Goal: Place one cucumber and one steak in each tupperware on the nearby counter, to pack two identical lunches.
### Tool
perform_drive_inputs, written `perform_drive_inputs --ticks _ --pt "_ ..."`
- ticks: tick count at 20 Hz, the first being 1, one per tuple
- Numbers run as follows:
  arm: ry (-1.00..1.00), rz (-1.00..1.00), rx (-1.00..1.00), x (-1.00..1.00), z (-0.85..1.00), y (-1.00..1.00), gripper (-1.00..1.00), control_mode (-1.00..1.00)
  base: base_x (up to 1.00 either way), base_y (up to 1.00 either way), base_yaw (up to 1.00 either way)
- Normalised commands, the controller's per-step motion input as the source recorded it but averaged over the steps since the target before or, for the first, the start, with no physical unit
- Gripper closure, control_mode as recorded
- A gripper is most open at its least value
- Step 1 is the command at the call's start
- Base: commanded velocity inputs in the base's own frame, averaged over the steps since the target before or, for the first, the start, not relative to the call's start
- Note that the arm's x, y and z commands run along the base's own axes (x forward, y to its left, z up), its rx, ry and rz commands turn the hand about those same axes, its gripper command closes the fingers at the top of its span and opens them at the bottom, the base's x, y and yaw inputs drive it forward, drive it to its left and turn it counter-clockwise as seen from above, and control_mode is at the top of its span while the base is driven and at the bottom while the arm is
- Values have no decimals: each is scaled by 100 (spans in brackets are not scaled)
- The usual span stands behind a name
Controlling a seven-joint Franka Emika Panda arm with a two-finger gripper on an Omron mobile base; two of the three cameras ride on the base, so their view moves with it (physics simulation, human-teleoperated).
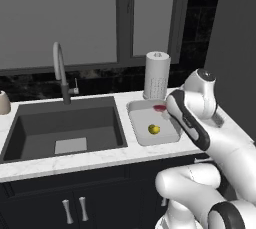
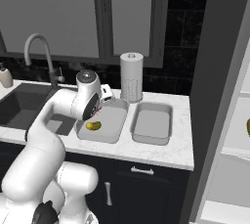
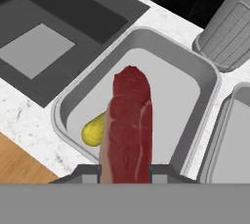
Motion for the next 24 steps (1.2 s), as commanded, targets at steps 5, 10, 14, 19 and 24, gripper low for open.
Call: perform_drive_inputs --ticks 5,10,14,19,24 --pt "1 2 -1 21 -32 0 100 -100 0 0 0" --pt "0 0 -5 23 -42 0 100 -100 0 0 0" --pt "0 0 -5 24 -30 0 100 -100 0 0 0" --pt "0 0 -2 28 -21 0 100 -100 0 0 0" --pt "0 1 0 24 -4 0 100 -100 0 0 0"
